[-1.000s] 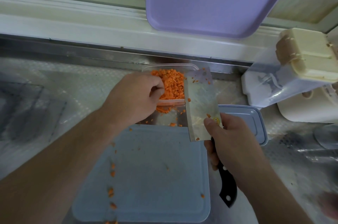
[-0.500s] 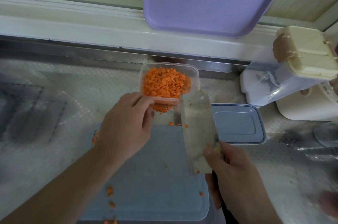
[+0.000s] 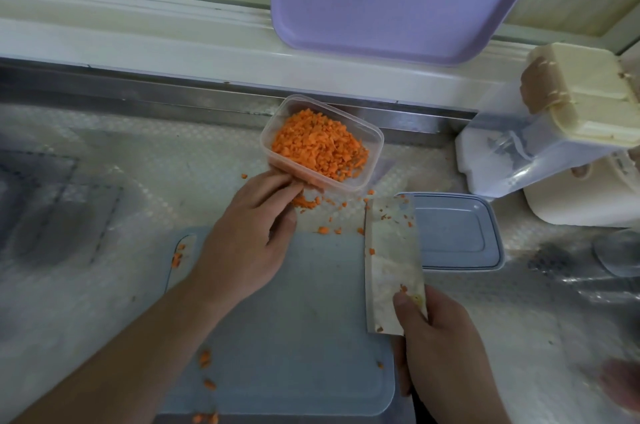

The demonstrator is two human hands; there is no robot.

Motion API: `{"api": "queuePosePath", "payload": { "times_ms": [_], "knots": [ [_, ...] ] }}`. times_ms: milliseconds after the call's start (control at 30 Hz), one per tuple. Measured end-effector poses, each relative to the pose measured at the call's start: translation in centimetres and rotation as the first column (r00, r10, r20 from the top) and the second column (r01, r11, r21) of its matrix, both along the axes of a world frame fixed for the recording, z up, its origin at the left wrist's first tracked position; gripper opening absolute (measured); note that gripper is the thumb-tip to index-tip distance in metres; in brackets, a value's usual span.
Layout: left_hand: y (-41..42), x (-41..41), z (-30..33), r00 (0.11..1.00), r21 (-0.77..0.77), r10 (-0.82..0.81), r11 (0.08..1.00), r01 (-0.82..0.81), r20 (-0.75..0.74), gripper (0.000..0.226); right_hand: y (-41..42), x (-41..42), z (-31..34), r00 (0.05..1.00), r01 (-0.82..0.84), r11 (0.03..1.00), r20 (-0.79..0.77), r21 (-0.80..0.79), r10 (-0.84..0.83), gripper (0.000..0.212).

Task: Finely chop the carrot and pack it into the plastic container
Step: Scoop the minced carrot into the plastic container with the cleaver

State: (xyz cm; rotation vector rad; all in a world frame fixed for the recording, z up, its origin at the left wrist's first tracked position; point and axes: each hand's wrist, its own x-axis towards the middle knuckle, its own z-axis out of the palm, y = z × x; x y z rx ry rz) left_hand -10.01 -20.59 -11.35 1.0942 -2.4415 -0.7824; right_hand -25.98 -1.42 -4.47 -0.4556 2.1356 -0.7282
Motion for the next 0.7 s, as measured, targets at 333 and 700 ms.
{"api": "queuePosePath", "payload": {
  "times_ms": [333, 700],
  "knots": [
    [1.8, 0.6, -0.2, 0.998, 0.08, -0.058, 0.995, 0.056, 0.019, 0.042, -1.5, 3.3, -1.1, 0.993, -0.016, 1.0, 0.119, 0.005, 0.015, 0.027],
    [5.5, -0.8, 0.2, 0.995, 0.145, 0.044, 0.989, -0.031, -0.089, 0.058, -3.1, 6.4, -0.9, 0.955, -0.018, 1.0, 0.297, -0.001, 0.017, 0.022]
  ]
}}
